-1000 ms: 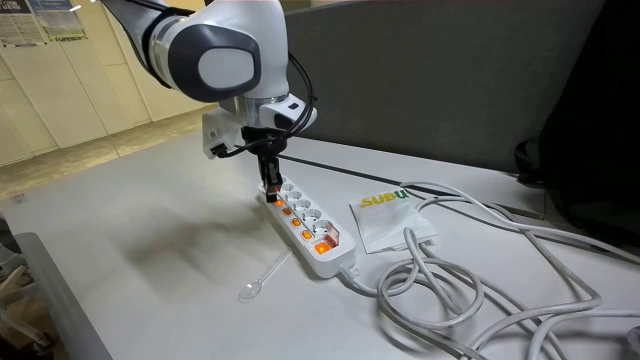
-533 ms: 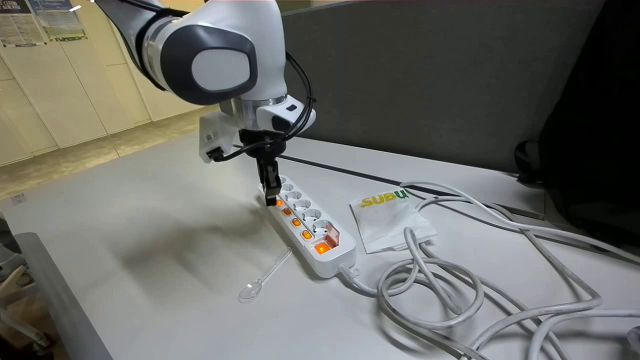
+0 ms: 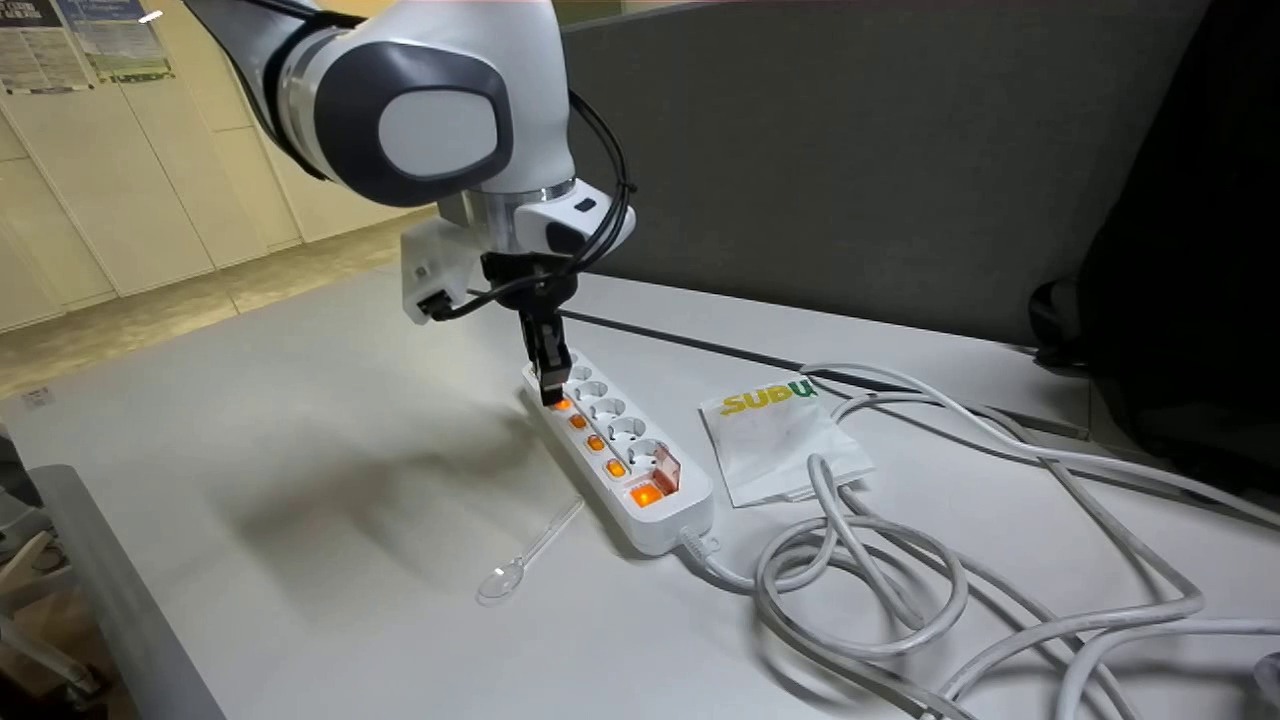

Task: Turn off the third switch from the left on the adapter

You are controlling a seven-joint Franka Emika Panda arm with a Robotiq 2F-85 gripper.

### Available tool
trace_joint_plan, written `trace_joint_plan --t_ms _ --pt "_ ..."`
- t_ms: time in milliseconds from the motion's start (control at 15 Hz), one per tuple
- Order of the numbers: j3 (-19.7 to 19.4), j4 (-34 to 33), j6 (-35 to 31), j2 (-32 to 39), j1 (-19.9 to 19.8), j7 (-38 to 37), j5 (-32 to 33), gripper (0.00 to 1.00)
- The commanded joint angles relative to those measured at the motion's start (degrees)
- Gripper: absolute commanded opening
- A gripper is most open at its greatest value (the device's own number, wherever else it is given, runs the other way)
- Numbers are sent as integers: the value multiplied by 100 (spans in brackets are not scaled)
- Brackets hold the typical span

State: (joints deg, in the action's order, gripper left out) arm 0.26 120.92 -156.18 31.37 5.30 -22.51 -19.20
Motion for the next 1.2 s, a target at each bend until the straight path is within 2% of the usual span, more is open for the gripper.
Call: trace_joint_plan --t_ms 0,600,1133 --pt "-55 212 -99 -224 60 -146 65 0" --pt "9 64 -65 -81 -67 -36 -1 0" --pt "161 -576 383 522 -474 301 -150 0"
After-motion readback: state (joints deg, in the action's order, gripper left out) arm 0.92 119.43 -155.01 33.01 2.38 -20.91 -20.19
